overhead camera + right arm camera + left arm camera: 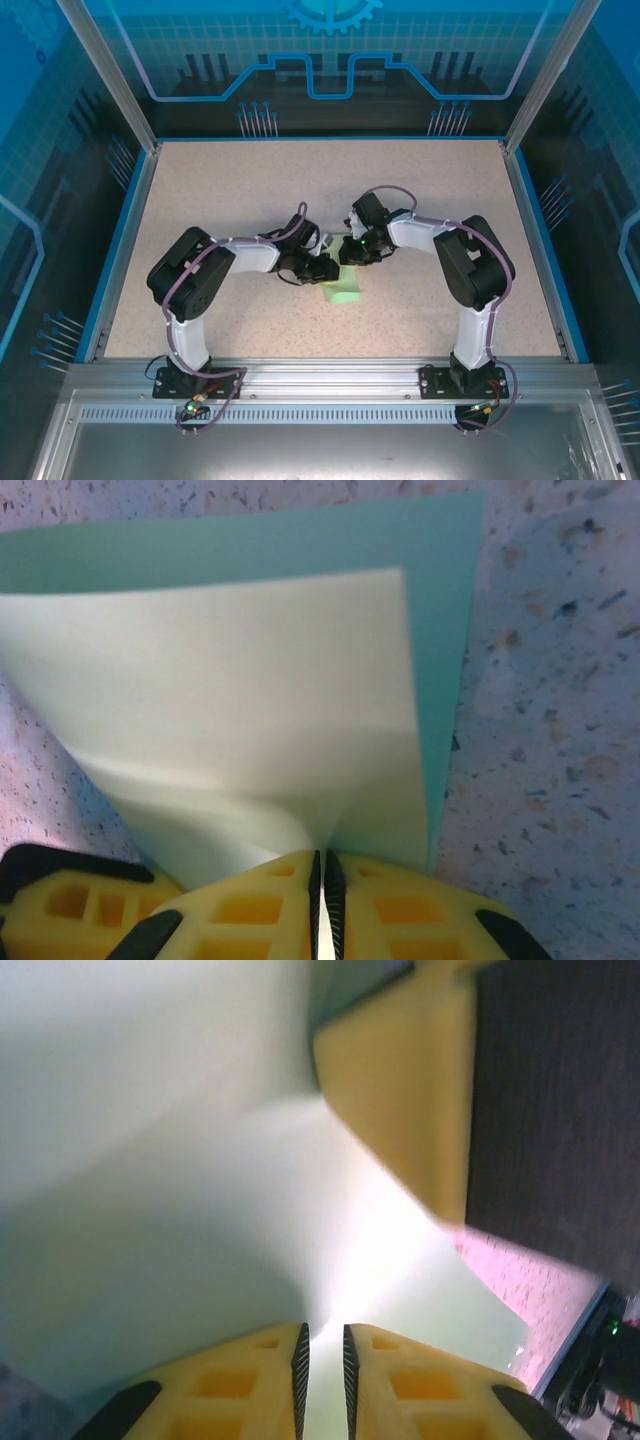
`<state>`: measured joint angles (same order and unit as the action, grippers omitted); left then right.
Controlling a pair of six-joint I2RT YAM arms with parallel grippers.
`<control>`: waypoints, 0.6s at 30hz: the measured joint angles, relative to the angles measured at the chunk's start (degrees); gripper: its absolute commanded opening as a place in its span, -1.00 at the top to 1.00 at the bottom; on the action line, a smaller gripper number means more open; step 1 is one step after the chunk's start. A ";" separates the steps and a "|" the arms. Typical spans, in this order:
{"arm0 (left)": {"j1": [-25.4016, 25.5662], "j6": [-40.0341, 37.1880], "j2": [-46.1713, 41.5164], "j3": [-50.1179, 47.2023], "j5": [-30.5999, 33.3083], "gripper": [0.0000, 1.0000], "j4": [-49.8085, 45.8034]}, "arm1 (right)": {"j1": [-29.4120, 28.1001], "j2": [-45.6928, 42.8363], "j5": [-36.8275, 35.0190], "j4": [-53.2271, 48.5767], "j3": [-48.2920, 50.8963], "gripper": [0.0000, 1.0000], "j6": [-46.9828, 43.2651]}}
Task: Fold a paper plane with a square sheet of paper (fold left side to right side)
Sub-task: Hold the square sheet of paper at the center of the table, then first fold the square sheet of paper in half at the center of the table.
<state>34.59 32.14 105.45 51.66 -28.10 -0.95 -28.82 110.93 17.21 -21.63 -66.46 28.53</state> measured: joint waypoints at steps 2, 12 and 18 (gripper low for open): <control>1.03 -0.59 -1.55 -1.79 0.26 0.58 -0.02 | 0.00 0.09 0.26 -0.07 0.00 0.71 0.13; 7.26 0.68 -4.59 -5.97 2.05 0.55 2.89 | 0.00 0.37 1.60 -0.50 -0.04 0.72 0.15; 10.10 2.56 -4.74 -6.10 4.20 0.53 4.11 | 0.00 0.39 1.95 -0.79 -0.04 0.72 0.17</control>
<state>44.69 34.70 100.71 45.56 -23.90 3.16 -28.82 111.33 19.16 -22.41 -66.50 28.71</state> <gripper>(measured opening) 0.229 0.142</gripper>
